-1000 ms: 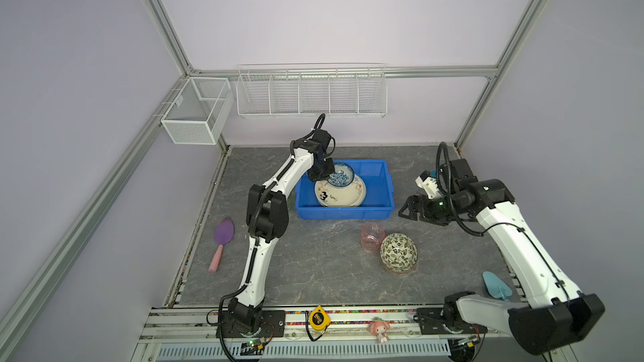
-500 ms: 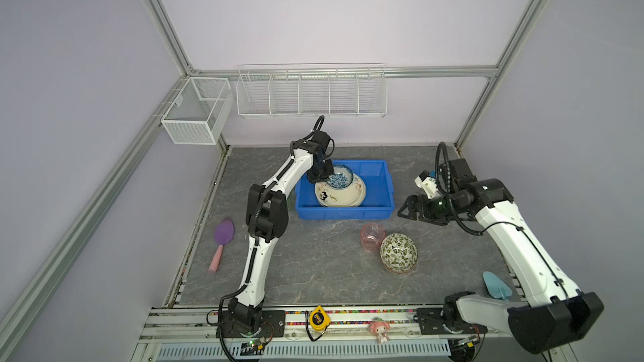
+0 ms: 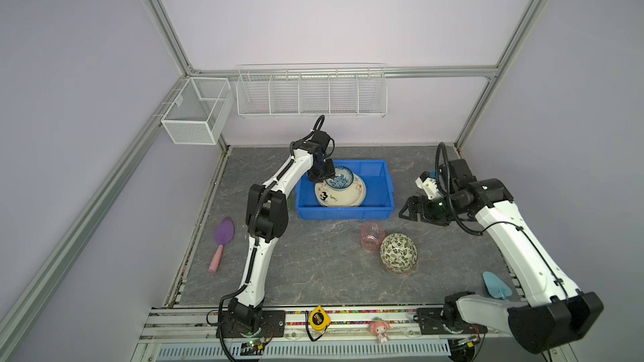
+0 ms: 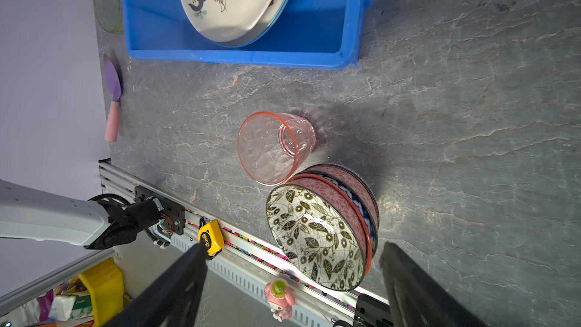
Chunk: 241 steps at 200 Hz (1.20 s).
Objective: Place the mixed dishes into the plastic bin
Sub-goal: 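Lower the bowl onto the cream plate and open the left gripper, then raise the left gripper from the bin while right moves to the patterned bowl stack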
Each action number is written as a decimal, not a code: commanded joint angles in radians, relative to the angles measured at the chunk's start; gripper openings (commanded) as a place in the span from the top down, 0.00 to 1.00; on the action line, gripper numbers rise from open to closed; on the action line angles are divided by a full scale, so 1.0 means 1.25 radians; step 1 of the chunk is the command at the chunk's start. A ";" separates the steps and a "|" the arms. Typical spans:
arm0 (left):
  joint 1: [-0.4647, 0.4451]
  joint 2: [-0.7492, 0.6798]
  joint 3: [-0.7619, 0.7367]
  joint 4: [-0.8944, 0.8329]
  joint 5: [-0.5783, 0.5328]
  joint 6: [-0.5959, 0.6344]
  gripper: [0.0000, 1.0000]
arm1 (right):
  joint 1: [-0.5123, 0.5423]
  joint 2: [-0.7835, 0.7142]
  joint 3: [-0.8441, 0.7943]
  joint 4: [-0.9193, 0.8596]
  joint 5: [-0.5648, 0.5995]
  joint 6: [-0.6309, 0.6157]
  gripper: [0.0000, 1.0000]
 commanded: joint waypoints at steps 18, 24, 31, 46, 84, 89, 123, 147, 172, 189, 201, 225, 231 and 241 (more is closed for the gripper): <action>0.006 -0.066 0.001 -0.032 -0.017 0.004 0.21 | 0.019 -0.002 -0.025 -0.056 0.091 -0.019 0.07; 0.006 -0.079 0.003 -0.036 -0.022 0.007 0.15 | 0.027 -0.003 -0.030 -0.059 0.103 -0.018 0.06; 0.005 -0.095 0.007 -0.042 -0.029 0.010 0.06 | 0.038 -0.005 -0.035 -0.063 0.118 -0.017 0.04; 0.005 -0.126 0.020 -0.063 -0.048 0.017 0.02 | 0.059 -0.004 -0.049 -0.073 0.153 -0.018 0.00; -0.001 -0.243 -0.020 -0.079 -0.079 0.029 0.02 | 0.109 -0.001 -0.108 -0.071 0.189 -0.018 0.14; -0.001 -0.262 -0.037 -0.074 -0.078 0.027 0.02 | 0.115 0.000 -0.117 -0.068 0.192 -0.017 0.15; -0.005 -0.387 -0.157 -0.019 -0.061 0.012 0.02 | 0.152 0.006 -0.148 -0.052 0.213 -0.016 0.34; -0.005 -0.460 -0.235 0.021 -0.042 -0.004 0.02 | 0.167 0.018 -0.155 -0.044 0.231 -0.019 0.40; -0.005 -0.516 -0.301 0.048 -0.031 -0.017 0.02 | 0.175 0.034 -0.162 -0.028 0.237 -0.026 0.45; -0.005 -0.545 -0.342 0.055 -0.030 -0.025 0.02 | 0.178 0.044 -0.163 -0.017 0.234 -0.030 0.48; -0.005 -0.569 -0.377 0.065 -0.028 -0.027 0.02 | 0.181 0.054 -0.162 -0.015 0.233 -0.030 0.50; -0.005 -0.617 -0.449 0.088 -0.014 -0.027 0.02 | 0.185 0.063 -0.159 -0.009 0.231 -0.030 0.55; -0.005 -0.628 -0.468 0.098 -0.005 -0.021 0.02 | 0.187 0.066 -0.158 -0.008 0.231 -0.030 0.57; -0.005 -0.639 -0.491 0.107 0.009 -0.007 0.02 | 0.189 0.069 -0.157 -0.007 0.233 -0.030 0.59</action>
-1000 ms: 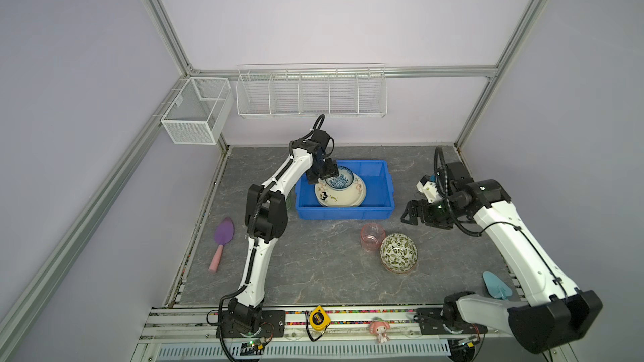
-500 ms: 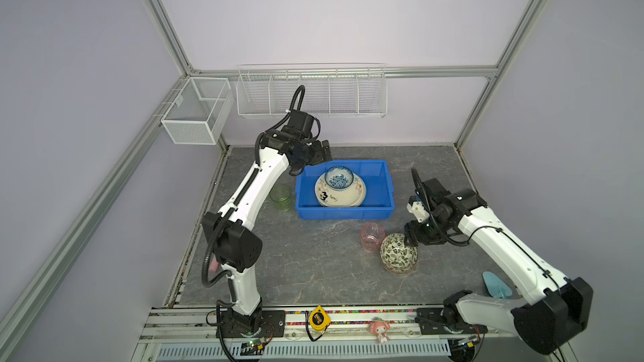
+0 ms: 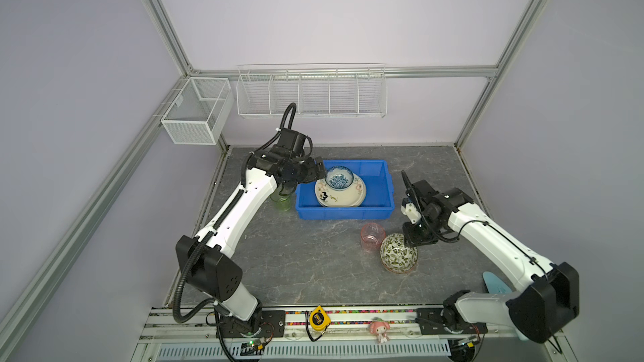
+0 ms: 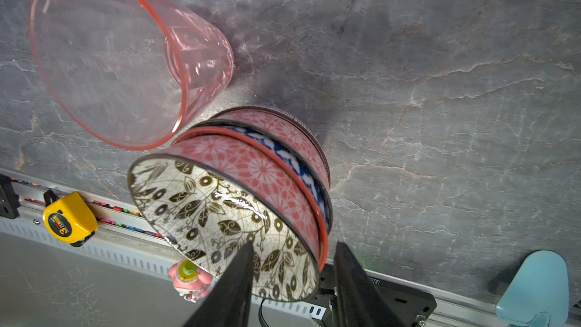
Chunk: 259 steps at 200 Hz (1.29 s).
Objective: Place the mixed dishes into the plastic bin
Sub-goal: 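Raise the left gripper from the bin while right moves to the patterned bowl stack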
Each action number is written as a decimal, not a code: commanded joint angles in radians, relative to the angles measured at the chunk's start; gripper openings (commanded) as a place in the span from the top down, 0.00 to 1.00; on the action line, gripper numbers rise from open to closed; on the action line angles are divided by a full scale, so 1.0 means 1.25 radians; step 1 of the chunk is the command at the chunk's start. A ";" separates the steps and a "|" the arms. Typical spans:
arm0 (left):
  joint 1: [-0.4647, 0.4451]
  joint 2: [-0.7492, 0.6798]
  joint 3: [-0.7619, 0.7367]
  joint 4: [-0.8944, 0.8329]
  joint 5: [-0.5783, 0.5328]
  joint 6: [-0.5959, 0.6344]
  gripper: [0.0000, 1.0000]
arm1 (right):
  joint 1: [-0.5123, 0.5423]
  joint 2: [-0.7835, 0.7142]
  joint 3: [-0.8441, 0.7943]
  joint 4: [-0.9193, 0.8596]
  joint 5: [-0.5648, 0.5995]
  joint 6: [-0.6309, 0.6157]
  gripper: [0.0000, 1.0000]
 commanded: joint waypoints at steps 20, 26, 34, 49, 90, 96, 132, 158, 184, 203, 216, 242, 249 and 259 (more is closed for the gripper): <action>-0.003 -0.040 -0.055 0.002 0.029 0.036 0.02 | 0.013 0.017 -0.003 0.005 0.012 -0.010 0.63; -0.003 -0.038 -0.058 -0.005 0.031 0.039 0.02 | 0.014 0.020 -0.003 0.004 0.013 -0.009 0.65; -0.003 -0.040 -0.066 -0.006 0.041 0.042 0.02 | 0.018 0.023 -0.003 0.006 0.014 -0.009 0.66; -0.003 -0.047 -0.086 0.009 0.059 0.041 0.02 | 0.022 0.027 -0.003 0.006 0.018 -0.007 0.68; -0.003 -0.030 -0.113 0.029 0.083 0.040 0.02 | 0.028 0.038 -0.001 0.006 0.028 -0.003 0.72; -0.003 -0.026 -0.112 0.028 0.087 0.041 0.02 | 0.028 0.039 0.001 0.004 0.029 -0.003 0.73; -0.004 -0.012 -0.114 0.037 0.101 0.039 0.02 | 0.028 0.028 0.005 -0.007 0.037 0.003 0.78; -0.004 -0.005 -0.116 0.044 0.108 0.037 0.02 | 0.029 0.015 0.010 -0.018 0.036 0.009 0.81; -0.005 0.002 -0.121 0.048 0.112 0.035 0.02 | 0.029 -0.004 0.012 -0.027 0.021 0.017 0.82; -0.006 0.005 -0.126 0.053 0.116 0.033 0.02 | 0.029 -0.019 0.015 -0.037 0.009 0.021 0.83; -0.009 0.008 -0.127 0.054 0.117 0.032 0.02 | 0.028 -0.029 0.020 -0.045 0.015 0.024 0.83; -0.011 0.012 -0.126 0.057 0.120 0.032 0.02 | 0.028 -0.042 0.026 -0.060 0.024 0.031 0.83; -0.011 0.014 -0.126 0.059 0.120 0.032 0.02 | 0.029 -0.046 0.028 -0.062 0.026 0.031 0.83; -0.013 0.015 -0.126 0.059 0.121 0.032 0.02 | 0.028 -0.047 0.028 -0.063 0.030 0.032 0.83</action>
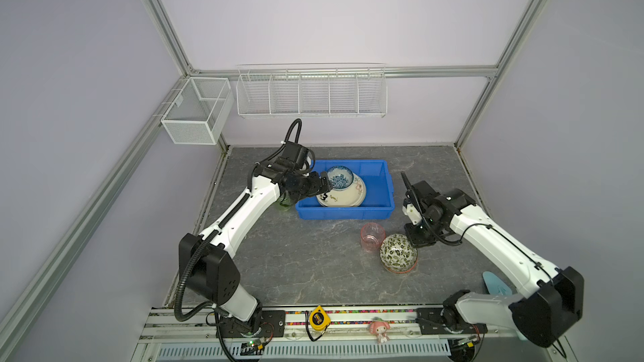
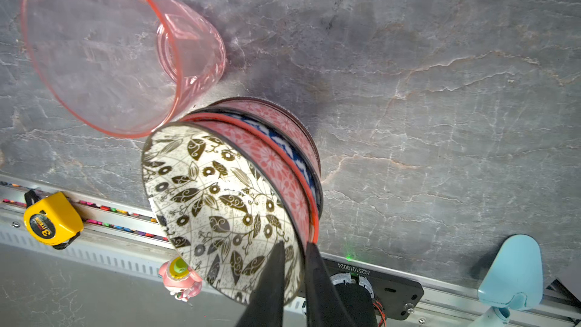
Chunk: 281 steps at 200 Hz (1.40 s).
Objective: Place the mixed dishes into the plastic bin
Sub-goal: 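Raise the left gripper from the bin while right moves to the patterned bowl stack, then grip the rim of the top leaf-print bowl with the right gripper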
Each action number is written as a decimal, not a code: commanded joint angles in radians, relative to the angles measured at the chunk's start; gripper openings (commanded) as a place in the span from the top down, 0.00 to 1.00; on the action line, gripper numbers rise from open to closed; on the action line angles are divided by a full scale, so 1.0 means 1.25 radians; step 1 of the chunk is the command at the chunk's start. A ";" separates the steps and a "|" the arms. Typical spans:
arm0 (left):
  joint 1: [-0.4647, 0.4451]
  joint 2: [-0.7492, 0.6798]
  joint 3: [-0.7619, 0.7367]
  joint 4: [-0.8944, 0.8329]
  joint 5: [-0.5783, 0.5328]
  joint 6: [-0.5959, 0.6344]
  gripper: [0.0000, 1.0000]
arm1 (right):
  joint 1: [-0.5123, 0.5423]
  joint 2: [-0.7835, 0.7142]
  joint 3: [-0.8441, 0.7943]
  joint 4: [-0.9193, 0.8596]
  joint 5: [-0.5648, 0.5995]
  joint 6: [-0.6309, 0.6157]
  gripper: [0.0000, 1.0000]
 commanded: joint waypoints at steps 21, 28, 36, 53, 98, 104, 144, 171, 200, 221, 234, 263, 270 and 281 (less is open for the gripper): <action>-0.009 0.018 -0.006 0.006 0.010 0.010 0.02 | 0.008 -0.019 0.013 -0.029 -0.002 0.015 0.74; -0.009 0.020 -0.006 0.006 0.012 0.010 0.02 | 0.008 -0.018 0.011 -0.028 0.002 0.014 0.70; -0.010 0.021 -0.006 0.007 0.012 0.010 0.02 | 0.007 -0.017 0.009 -0.028 0.006 0.015 0.65; -0.011 0.022 -0.008 0.008 0.012 0.011 0.02 | 0.007 -0.012 0.002 -0.025 0.014 0.014 0.60; -0.012 0.023 -0.011 0.008 0.012 0.010 0.02 | 0.008 0.001 -0.024 0.002 0.006 0.015 0.55; -0.013 0.024 -0.012 0.009 0.013 0.010 0.02 | 0.008 0.004 -0.027 0.006 0.005 0.015 0.55; -0.014 0.028 -0.013 0.011 0.015 0.010 0.02 | 0.007 0.022 -0.033 0.028 -0.006 0.013 0.59; -0.014 0.031 -0.016 0.012 0.016 0.012 0.02 | 0.008 0.030 -0.032 0.032 -0.009 0.011 0.65; -0.015 0.034 -0.018 0.015 0.018 0.010 0.02 | 0.008 0.034 -0.033 0.034 -0.008 0.010 0.69; -0.015 0.036 -0.020 0.015 0.018 0.010 0.02 | 0.008 0.037 -0.034 0.035 -0.006 0.008 0.71; -0.015 0.037 -0.018 0.014 0.018 0.011 0.02 | 0.007 0.038 -0.034 0.037 -0.004 0.009 0.72; -0.015 0.036 -0.017 0.015 0.019 0.010 0.02 | 0.008 0.040 -0.033 0.035 -0.005 0.005 0.74; -0.015 0.037 -0.017 0.015 0.020 0.010 0.02 | 0.007 0.039 -0.034 0.035 -0.003 0.006 0.75; -0.016 0.038 -0.017 0.016 0.020 0.009 0.02 | 0.008 0.038 -0.033 0.033 -0.003 0.005 0.77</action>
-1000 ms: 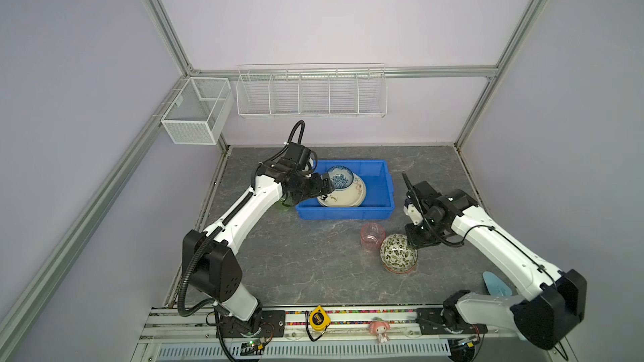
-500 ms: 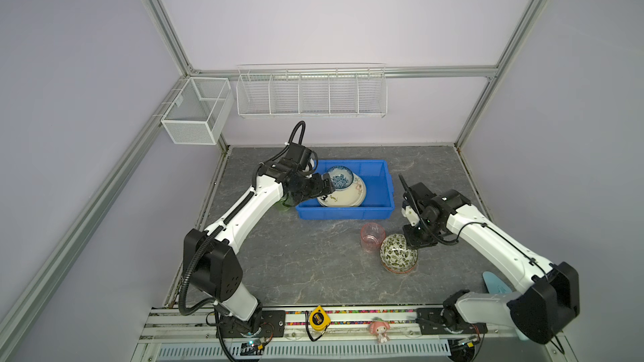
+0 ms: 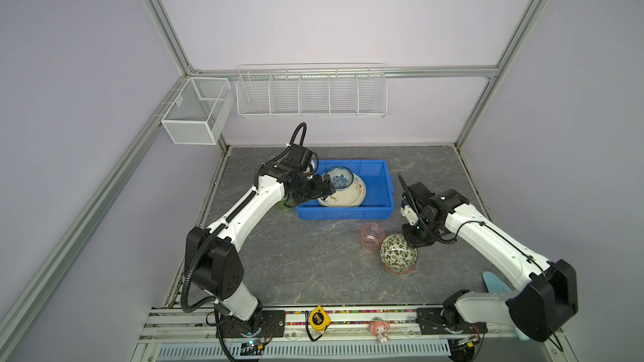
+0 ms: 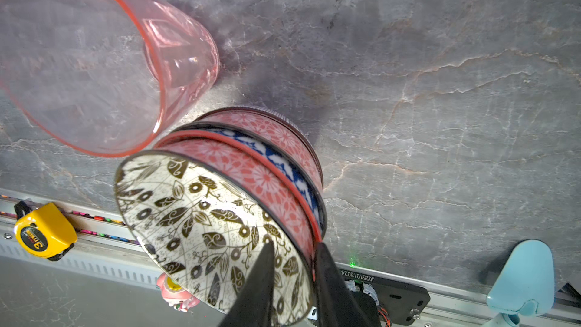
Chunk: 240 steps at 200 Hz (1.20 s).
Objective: Place the mixed dishes into the plastic bin
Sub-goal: 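Grip the rim of the top leaf-print bowl with the right gripper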
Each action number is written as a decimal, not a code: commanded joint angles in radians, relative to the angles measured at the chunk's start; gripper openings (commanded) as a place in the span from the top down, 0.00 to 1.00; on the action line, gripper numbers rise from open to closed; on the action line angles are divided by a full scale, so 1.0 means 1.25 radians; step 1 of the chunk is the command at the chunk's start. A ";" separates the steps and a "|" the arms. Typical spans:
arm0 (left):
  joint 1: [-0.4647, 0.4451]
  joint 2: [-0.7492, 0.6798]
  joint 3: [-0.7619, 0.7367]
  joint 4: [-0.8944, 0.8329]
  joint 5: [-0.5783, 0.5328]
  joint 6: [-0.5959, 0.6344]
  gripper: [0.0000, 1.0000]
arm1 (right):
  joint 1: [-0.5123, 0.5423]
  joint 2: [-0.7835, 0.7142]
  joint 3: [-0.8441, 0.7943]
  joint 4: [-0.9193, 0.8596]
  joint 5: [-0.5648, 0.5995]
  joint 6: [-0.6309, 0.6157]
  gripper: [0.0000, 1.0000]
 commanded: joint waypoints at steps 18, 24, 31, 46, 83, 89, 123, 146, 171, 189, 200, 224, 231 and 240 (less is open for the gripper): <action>-0.006 0.008 -0.004 0.002 0.006 0.009 0.02 | 0.004 0.001 -0.006 -0.009 -0.002 -0.009 0.80; -0.006 0.009 -0.004 0.002 0.007 0.009 0.02 | 0.003 0.001 -0.005 -0.011 -0.002 -0.008 0.81; -0.006 0.011 -0.003 0.004 0.008 0.011 0.02 | 0.004 -0.002 -0.004 -0.014 -0.001 -0.009 0.81; -0.007 0.012 -0.003 0.006 0.010 0.007 0.02 | 0.003 -0.008 -0.001 -0.017 -0.001 -0.010 0.83; -0.008 0.017 -0.003 0.008 0.013 0.007 0.02 | 0.003 -0.018 0.007 -0.030 0.004 -0.008 0.87; -0.009 0.017 -0.003 0.009 0.012 0.007 0.02 | 0.004 -0.020 0.009 -0.033 0.007 -0.008 0.88; -0.009 0.020 -0.002 0.010 0.016 0.007 0.02 | 0.003 -0.028 0.015 -0.044 0.011 -0.005 0.93; -0.010 0.021 -0.001 0.011 0.016 0.007 0.02 | 0.004 -0.035 0.023 -0.055 0.019 0.001 0.93; -0.011 0.025 -0.001 0.011 0.018 0.007 0.02 | 0.003 -0.039 0.030 -0.063 0.029 0.004 0.93; -0.012 0.024 -0.002 0.012 0.019 0.008 0.02 | 0.003 -0.040 0.033 -0.070 0.034 0.004 0.93; -0.013 0.024 -0.001 0.012 0.020 0.008 0.02 | 0.003 -0.043 0.036 -0.073 0.034 0.005 0.93; -0.020 0.020 -0.003 0.010 0.018 0.004 0.02 | 0.004 -0.046 0.051 -0.082 0.032 0.006 0.93; -0.023 0.016 -0.005 0.009 0.019 0.001 0.02 | 0.004 -0.047 0.056 -0.085 0.031 0.006 0.93; -0.029 0.011 -0.007 0.010 0.022 -0.006 0.02 | 0.002 -0.048 0.062 -0.085 0.024 0.006 0.93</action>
